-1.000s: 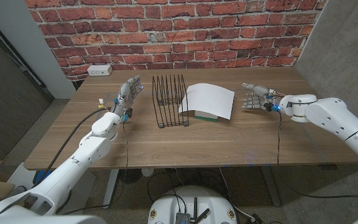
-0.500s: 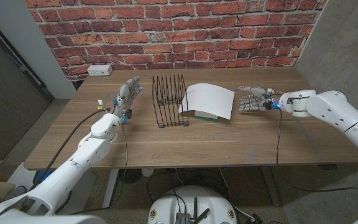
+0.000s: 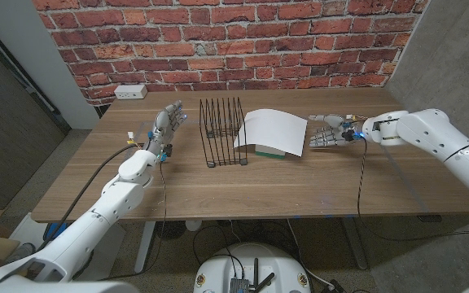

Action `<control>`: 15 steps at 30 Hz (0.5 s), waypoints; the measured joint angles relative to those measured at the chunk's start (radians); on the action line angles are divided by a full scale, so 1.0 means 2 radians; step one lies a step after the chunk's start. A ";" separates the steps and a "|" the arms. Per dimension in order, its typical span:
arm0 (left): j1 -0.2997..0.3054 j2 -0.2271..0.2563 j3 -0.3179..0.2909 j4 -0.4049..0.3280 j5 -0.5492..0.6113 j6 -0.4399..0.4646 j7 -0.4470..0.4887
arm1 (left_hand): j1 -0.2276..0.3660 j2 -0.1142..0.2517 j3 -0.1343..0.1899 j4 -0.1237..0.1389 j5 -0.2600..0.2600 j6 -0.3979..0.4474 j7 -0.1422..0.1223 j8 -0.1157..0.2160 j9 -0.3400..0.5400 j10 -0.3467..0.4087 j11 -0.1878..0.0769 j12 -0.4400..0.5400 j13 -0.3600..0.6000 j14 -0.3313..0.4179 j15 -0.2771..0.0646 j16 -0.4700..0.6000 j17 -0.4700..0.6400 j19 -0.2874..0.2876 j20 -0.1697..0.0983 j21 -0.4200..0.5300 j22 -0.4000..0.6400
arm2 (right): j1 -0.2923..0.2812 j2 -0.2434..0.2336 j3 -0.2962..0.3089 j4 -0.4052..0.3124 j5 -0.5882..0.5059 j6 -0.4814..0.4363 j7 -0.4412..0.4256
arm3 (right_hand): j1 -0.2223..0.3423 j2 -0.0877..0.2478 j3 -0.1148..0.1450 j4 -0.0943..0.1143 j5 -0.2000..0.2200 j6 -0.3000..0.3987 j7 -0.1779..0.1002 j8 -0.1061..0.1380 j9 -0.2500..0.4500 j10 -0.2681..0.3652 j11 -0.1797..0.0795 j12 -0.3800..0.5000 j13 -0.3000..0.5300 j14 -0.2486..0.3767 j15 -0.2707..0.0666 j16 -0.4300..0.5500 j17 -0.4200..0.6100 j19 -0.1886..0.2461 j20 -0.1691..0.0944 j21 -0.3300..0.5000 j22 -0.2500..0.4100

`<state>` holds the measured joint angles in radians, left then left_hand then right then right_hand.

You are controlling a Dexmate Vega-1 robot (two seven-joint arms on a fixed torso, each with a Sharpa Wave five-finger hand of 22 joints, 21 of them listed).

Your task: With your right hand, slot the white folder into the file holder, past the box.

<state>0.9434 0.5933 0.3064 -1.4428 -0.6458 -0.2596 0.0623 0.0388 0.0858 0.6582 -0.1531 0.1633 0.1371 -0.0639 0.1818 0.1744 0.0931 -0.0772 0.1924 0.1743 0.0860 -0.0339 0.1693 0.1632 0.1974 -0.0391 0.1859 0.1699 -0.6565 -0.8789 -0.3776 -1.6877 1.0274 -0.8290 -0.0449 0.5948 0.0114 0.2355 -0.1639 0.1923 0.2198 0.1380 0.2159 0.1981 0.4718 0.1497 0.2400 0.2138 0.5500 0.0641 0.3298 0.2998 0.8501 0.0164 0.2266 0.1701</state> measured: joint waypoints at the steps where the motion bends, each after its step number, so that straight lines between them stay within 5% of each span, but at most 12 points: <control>1: 0.000 0.000 0.000 0.000 0.000 0.000 0.000 | 0.000 0.000 0.000 0.000 0.000 0.000 0.000 0.000 0.000 0.000 0.000 0.000 0.000 0.000 0.000 0.000 0.000 0.000 0.000 0.000 0.000 | 0.005 0.001 -0.003 0.003 0.000 -0.004 0.001 | 0.005 0.000 0.000 0.000 0.000 0.001 0.001 0.000 0.002 0.002 -0.002 0.000 0.001 0.002 -0.002 0.000 0.000 0.001 -0.001 0.000 0.001; 15: 0.003 0.000 -0.001 -0.001 -0.003 0.000 -0.001 | 0.000 0.000 0.000 0.000 0.000 0.005 0.001 0.000 0.000 0.000 0.000 0.000 0.000 0.000 0.000 0.000 0.000 0.000 0.000 0.003 0.000 | 0.037 0.018 -0.022 0.027 -0.002 -0.031 0.014 | 0.024 -0.008 0.000 0.000 0.002 0.027 0.002 0.007 0.005 0.025 -0.011 0.008 0.006 0.030 -0.020 0.015 0.000 0.026 -0.014 0.008 0.002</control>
<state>0.9500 0.5929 0.3050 -1.4447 -0.6519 -0.2591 0.0611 0.0387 0.0858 0.6582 -0.1531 0.1633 0.1467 -0.0628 0.1818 0.1744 0.0930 -0.0771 0.1924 0.1743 0.0860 -0.0340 0.1693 0.1632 0.1973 -0.0391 0.1915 0.1698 -0.5835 -0.8431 -0.4220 -1.6346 1.0230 -0.8915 -0.0177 0.6438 -0.0037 0.2355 -0.1639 0.1971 0.2748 0.1428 0.2309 0.2085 0.5216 0.1287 0.2554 0.2254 0.6103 0.0247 0.3589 0.2998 0.9026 -0.0111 0.2420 0.1750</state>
